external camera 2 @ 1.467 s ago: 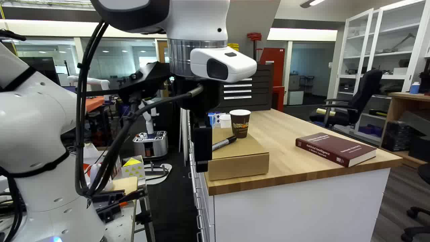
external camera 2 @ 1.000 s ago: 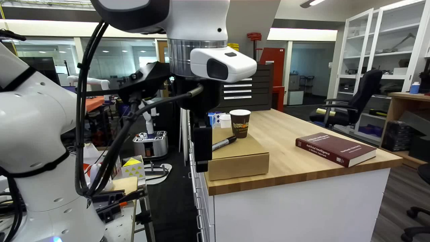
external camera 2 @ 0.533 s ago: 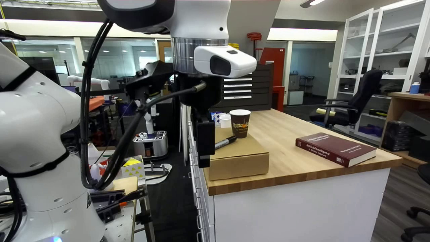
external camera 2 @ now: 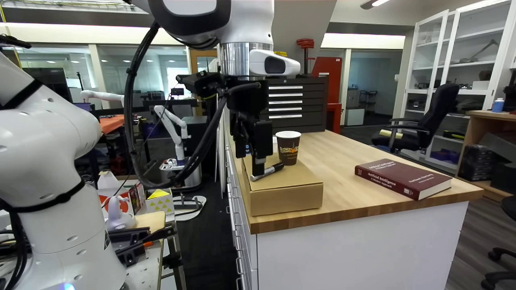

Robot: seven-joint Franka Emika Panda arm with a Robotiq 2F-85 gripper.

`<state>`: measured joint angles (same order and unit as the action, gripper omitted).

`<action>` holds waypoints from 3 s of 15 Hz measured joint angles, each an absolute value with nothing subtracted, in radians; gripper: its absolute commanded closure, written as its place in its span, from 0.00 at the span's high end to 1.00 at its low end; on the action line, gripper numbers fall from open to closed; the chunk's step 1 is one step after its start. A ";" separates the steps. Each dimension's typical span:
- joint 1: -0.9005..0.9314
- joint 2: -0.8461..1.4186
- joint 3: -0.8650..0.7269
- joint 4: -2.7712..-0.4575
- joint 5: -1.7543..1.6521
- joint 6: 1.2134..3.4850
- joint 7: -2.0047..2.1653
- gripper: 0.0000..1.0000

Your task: Put the marker in the cup

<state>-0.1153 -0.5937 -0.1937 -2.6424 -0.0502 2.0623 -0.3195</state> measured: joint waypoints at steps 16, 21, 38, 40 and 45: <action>0.038 -0.473 0.022 -2.601 -0.039 2.208 -0.155 1.00; 0.074 -0.369 0.077 -2.541 -0.024 2.249 -0.093 1.00; 0.094 -0.137 0.098 -2.490 0.006 2.344 -0.087 1.00; 0.094 -0.129 0.096 -2.497 0.008 2.348 -0.101 0.82; 0.092 -0.121 0.086 -2.520 0.016 2.362 -0.129 0.47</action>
<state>0.0925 -0.1208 0.0864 -2.5205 0.0160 2.3620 -0.1290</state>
